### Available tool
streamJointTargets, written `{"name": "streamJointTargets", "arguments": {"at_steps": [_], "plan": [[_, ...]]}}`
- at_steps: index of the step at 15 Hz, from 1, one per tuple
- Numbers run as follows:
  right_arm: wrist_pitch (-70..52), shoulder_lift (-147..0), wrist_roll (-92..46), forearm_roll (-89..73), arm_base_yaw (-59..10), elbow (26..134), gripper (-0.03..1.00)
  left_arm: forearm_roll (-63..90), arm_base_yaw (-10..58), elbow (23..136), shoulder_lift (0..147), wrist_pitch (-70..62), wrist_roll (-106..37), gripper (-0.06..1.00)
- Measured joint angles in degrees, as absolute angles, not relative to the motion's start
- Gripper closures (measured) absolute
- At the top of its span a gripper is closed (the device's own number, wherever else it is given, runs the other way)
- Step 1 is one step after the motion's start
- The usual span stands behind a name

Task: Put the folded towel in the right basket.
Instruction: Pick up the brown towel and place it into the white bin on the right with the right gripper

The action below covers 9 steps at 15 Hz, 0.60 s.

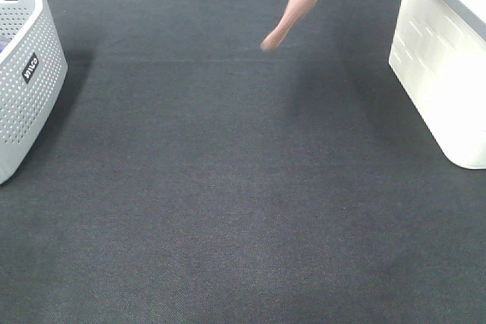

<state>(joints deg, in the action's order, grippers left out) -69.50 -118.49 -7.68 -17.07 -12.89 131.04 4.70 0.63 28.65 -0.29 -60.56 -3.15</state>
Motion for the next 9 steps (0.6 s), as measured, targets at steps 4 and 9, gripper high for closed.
{"name": "streamJointTargets", "arguments": {"at_steps": [4, 9], "plan": [[-69.6, -116.5, -5.3, -16.0, -7.6, 135.7, 0.96, 4.7, 0.6, 28.6, -0.3, -60.6, -3.2, 0.07], [-69.6, -114.5, -4.1, -15.7, 6.0, 135.8, 0.96, 4.7, 0.6, 28.6, -0.3, -60.6, -3.2, 0.07]]}}
